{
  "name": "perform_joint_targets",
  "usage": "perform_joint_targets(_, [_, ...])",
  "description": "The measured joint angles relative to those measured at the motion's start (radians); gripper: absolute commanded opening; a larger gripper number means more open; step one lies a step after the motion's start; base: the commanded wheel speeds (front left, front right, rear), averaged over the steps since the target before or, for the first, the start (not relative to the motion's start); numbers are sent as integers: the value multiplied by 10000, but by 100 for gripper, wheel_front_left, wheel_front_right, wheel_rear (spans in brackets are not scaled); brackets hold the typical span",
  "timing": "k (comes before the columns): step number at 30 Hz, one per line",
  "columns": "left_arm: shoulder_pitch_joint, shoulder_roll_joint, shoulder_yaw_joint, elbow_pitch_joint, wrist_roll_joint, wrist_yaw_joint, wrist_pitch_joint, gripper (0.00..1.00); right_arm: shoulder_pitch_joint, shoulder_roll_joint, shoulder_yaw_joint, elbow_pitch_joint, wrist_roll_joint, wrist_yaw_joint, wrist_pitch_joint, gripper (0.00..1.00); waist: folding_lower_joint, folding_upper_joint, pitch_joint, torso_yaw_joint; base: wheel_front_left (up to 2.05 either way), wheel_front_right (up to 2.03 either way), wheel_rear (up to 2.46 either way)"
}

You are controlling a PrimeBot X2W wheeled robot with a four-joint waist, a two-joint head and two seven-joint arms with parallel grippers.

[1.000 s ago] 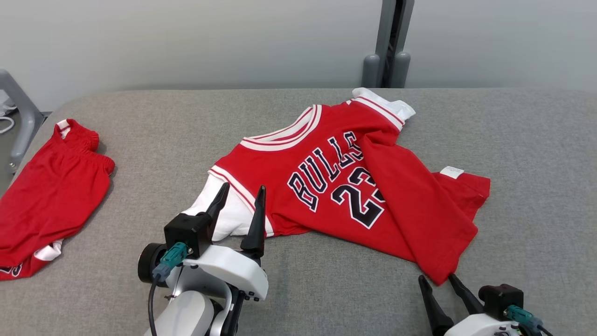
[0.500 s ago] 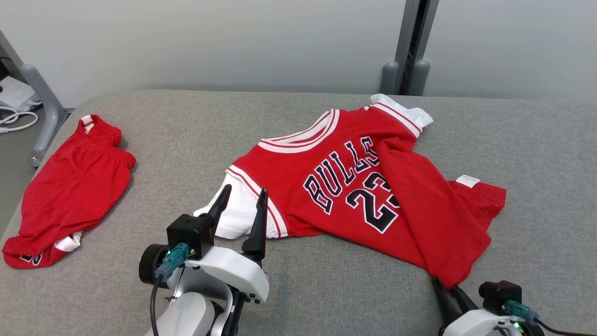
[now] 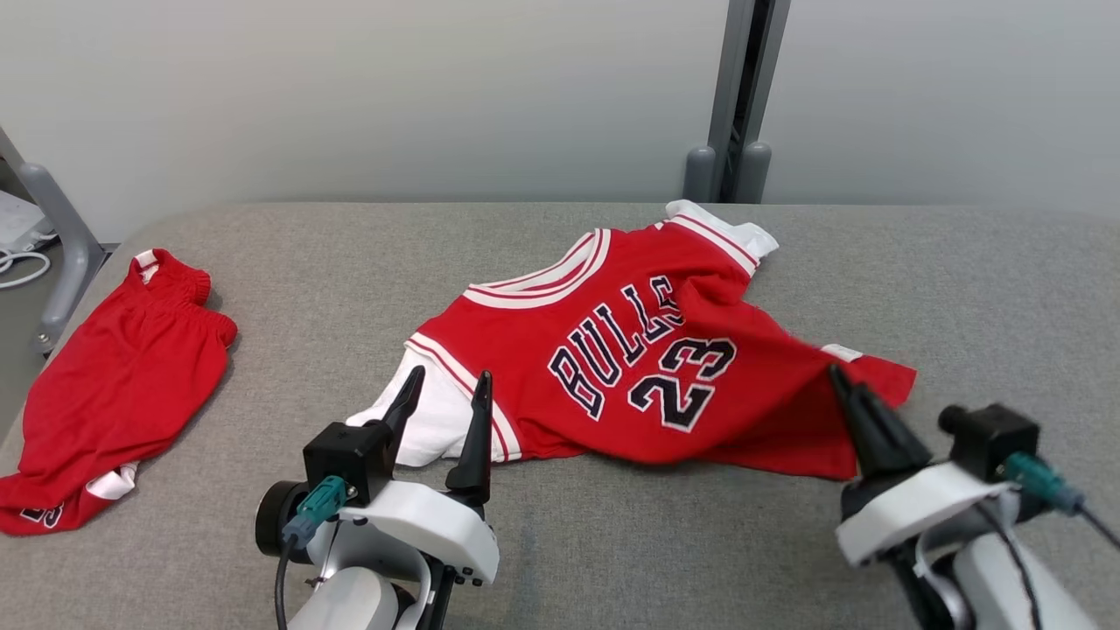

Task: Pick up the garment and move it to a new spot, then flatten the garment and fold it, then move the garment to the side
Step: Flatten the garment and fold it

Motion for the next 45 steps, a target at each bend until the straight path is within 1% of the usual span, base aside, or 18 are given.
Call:
perform_joint_targets(3, [-17,-19,-35,-33,0,-6,0,100,-631,-571,-633,-802,46,0,472,0,0,0,103,20,0,0,0])
perform_joint_targets(6, [-148,-75,-104,-17,0,-33,2,100,-1343,-1108,-1227,-1020,67,0,899,0,0,0,226,171,0,0,0])
perform_joint_targets(7, [-198,-94,-113,-12,0,-50,0,100,-1580,-1187,-1404,-959,171,0,1047,0,0,0,279,242,0,0,0])
perform_joint_targets(9, [-267,-151,-148,25,2,-61,0,100,-1975,-1419,-1578,-600,207,0,1258,0,0,0,390,412,0,0,0])
perform_joint_targets(12, [-427,-207,-205,46,19,-105,-4,100,-2463,-1806,-1647,389,130,0,1505,0,0,0,592,736,0,0,0])
perform_joint_targets(14, [-499,-236,-222,90,19,-113,-29,100,-2811,-1894,-1720,1162,234,0,1544,0,0,0,758,964,0,0,0])
perform_joint_targets(15, [-499,-236,-222,90,19,-113,-29,100,-2811,-1894,-1720,1162,234,0,1544,0,0,0,758,964,0,0,0])
perform_joint_targets(16, [-608,-236,-207,111,19,-119,-50,100,-3184,-1896,-1824,2004,416,0,1532,0,0,0,940,1186,0,0,0])
perform_joint_targets(17, [-608,-236,-207,111,19,-119,-50,100,-3184,-1896,-1824,2004,416,0,1532,5,0,0,940,1186,0,0,0])
perform_joint_targets(18, [-632,-234,-199,125,19,-117,-77,100,-3397,-1923,-1829,2420,410,0,1471,96,0,0,1040,1284,0,0,0])
perform_joint_targets(19, [-642,-232,-203,151,23,-119,-84,100,-3623,-1977,-1827,2844,290,0,1335,100,0,0,1141,1382,0,0,0])
perform_joint_targets(24, [-815,-328,-278,276,23,-192,-161,100,-4154,-2228,-1392,5133,-660,2,1095,100,0,0,1493,1826,0,0,0])
perform_joint_targets(27, [-816,-341,-244,347,13,-167,-224,100,-4415,-1935,-1503,5908,-562,0,763,100,0,0,1548,1896,0,0,0])
perform_joint_targets(30, [-813,-270,-171,397,-2,-132,-263,100,-4449,-1580,-1041,6257,-619,4,474,100,0,0,1492,1701,0,0,0])
perform_joint_targets(33, [-804,-255,-105,460,-81,-130,-313,100,-4332,-1455,-773,6370,-441,2,263,100,0,0,1378,1404,0,0,0])
perform_joint_targets(37, [-770,-184,-12,571,-176,-113,-349,100,-4103,-1235,-318,6184,-153,2,94,100,1,0,1213,880,0,0,0])
perform_joint_targets(41, [-740,-157,96,685,-259,-102,-426,100,-3804,-1266,31,5655,92,2,-44,100,0,0,1034,319,0,0,0])
perform_joint_targets(45, [-586,-84,238,844,-376,-59,-518,100,-3374,-1338,96,4823,290,2,-194,100,0,0,836,-165,0,0,0])
